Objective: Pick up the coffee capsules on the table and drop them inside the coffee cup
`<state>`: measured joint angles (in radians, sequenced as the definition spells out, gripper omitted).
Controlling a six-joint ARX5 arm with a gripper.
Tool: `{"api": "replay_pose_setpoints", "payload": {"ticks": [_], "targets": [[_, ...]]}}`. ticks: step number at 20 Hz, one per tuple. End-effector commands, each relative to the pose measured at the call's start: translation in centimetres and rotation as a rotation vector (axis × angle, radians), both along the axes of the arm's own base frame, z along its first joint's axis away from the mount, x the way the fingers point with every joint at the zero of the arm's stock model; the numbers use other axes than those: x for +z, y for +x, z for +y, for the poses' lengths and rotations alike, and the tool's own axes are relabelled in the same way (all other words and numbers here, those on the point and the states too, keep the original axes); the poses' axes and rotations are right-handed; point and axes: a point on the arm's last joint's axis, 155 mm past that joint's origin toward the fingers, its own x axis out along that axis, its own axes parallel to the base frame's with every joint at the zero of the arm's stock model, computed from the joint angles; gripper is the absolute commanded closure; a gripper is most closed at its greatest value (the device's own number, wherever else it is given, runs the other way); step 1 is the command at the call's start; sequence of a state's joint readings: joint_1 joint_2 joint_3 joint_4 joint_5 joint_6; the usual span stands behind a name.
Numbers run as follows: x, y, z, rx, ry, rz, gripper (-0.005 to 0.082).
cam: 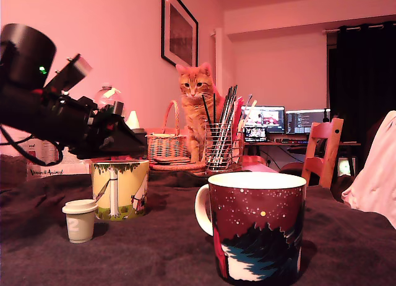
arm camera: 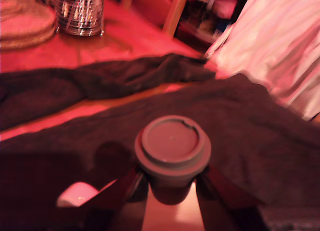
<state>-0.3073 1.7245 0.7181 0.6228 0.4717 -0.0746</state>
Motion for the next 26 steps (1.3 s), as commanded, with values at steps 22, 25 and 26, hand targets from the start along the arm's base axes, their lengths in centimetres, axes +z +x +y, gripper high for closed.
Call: {"api": "replay_pose_setpoints", "payload": {"ticks": [22, 25, 26], "targets": [[-1.5, -2.5, 2.2, 0.007, 0.208, 0.105, 0.0595], [-1.4, -2.5, 2.2, 0.007, 0.207, 0.103, 0.0456], [-1.4, -2.5, 2.2, 0.007, 0.207, 0.103, 0.0442]]}}
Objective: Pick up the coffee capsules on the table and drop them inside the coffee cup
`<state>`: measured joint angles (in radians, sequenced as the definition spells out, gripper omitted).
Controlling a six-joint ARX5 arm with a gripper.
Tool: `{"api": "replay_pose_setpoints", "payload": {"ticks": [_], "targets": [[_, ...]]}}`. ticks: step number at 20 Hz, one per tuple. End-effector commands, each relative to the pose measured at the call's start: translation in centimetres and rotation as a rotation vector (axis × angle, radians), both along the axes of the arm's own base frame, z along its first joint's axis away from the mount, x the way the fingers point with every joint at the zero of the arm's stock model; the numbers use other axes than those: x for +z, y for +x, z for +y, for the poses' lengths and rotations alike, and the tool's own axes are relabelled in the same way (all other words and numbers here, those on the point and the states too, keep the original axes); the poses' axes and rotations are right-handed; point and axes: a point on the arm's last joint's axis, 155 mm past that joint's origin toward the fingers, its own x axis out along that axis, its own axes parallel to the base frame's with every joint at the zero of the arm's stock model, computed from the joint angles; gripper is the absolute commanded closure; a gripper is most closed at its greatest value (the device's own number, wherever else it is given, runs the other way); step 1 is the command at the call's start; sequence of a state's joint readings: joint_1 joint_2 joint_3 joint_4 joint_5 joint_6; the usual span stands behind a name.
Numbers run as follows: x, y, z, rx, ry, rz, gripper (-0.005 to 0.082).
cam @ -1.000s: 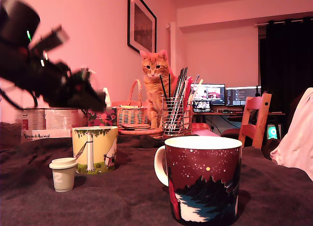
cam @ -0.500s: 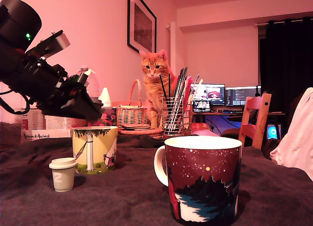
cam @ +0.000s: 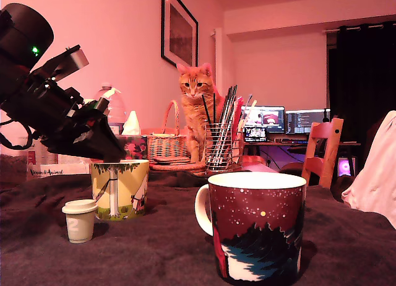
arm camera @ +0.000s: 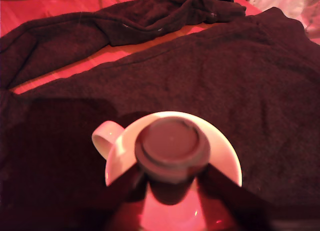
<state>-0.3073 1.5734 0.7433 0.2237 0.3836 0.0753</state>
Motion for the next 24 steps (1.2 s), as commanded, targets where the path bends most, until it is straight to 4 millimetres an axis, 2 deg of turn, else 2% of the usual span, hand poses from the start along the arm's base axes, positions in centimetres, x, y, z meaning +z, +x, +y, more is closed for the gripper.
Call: {"api": "replay_pose_setpoints", "payload": {"ticks": [1, 10, 11, 14, 15, 20, 24], "targets": [[-0.3, 0.0, -0.1, -0.006, 0.003, 0.000, 0.0442], [0.9, 0.7, -0.4, -0.004, -0.007, -0.021, 0.0462], [1.1, 0.7, -0.4, -0.006, -0.009, -0.024, 0.0506], [1.9, 0.6, -0.5, -0.006, -0.022, -0.033, 0.0752], [2.3, 0.6, -0.5, -0.005, -0.026, -0.041, 0.0796], [5.9, 0.1, -0.3, -0.003, -0.053, -0.110, 0.0793], [7.4, -0.5, -0.4, -0.008, -0.065, -0.139, 0.0793]]}}
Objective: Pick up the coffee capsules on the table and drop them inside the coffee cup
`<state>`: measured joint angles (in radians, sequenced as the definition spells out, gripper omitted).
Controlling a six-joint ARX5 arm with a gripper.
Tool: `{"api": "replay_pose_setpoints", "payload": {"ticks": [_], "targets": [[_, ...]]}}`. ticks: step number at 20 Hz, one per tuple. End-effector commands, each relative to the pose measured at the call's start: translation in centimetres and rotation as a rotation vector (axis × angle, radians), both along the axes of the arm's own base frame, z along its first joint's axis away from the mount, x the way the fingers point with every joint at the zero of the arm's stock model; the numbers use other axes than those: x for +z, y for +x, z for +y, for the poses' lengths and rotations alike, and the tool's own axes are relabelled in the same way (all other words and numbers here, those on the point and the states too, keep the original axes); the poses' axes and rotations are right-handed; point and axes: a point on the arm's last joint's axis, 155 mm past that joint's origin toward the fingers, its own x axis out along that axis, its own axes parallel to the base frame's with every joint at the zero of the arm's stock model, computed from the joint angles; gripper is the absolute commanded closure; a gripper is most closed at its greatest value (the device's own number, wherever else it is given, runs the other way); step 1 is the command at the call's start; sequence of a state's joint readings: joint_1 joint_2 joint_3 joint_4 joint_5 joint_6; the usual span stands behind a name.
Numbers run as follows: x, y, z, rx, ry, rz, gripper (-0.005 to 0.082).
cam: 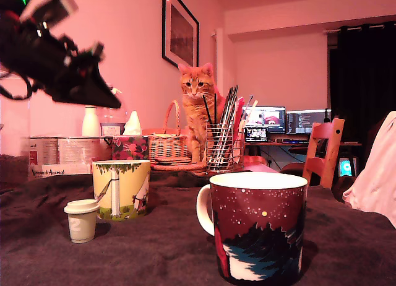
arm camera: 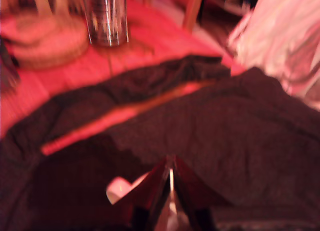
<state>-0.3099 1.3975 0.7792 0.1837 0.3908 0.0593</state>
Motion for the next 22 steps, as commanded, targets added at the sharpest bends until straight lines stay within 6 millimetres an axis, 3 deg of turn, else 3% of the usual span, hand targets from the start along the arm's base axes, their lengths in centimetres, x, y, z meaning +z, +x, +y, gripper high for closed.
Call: {"api": "replay_pose_setpoints", "payload": {"ticks": [1, 14, 22], "targets": [[-0.3, -0.4, -0.2, -0.008, -0.001, 0.007, 0.0793], [-0.9, -4.9, -1.2, -0.064, -0.055, -0.027, 0.0793], [-2.9, -8.5, 0.9, -0.009, -0.081, -0.050, 0.0793]]}}
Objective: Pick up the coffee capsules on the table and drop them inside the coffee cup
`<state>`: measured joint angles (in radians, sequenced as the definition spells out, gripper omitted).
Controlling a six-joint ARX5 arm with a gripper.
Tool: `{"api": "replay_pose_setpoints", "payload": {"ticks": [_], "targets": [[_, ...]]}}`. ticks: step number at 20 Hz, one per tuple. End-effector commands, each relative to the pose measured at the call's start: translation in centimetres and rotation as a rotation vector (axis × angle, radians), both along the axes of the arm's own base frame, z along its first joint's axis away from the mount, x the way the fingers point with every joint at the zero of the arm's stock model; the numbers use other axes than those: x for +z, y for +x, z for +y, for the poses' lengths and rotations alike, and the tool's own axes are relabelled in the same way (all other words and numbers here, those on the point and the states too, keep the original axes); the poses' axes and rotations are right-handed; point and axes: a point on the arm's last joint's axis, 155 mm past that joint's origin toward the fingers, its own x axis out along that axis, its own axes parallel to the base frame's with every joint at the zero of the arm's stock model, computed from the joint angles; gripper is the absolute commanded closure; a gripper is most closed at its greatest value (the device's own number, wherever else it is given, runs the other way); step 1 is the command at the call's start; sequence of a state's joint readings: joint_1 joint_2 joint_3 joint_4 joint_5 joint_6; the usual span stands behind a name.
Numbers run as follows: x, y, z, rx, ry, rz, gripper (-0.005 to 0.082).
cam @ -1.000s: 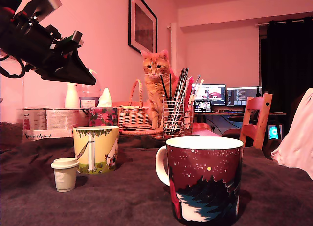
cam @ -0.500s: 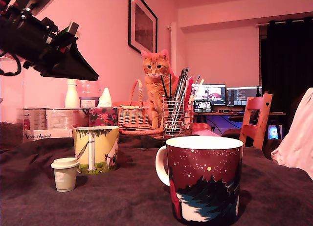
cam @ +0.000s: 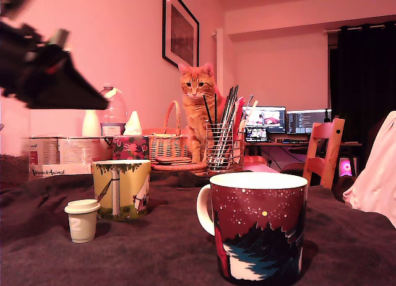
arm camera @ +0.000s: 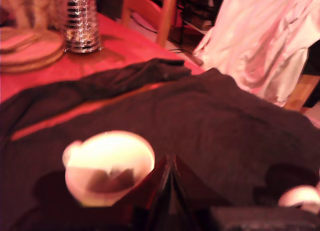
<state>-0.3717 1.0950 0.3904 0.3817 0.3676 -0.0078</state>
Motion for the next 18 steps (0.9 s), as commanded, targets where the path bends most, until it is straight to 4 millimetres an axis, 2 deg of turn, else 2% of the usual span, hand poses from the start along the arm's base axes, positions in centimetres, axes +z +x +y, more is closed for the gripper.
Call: {"api": "replay_pose_setpoints", "payload": {"ticks": [1, 4, 18], "targets": [[-1.1, -0.9, 0.6, 0.022, -0.008, 0.011, 0.0793], [-1.3, -2.0, 1.4, 0.047, -0.031, -0.025, 0.0793], [-6.9, -6.2, 3.1, 0.077, -0.051, 0.103, 0.0793]]}}
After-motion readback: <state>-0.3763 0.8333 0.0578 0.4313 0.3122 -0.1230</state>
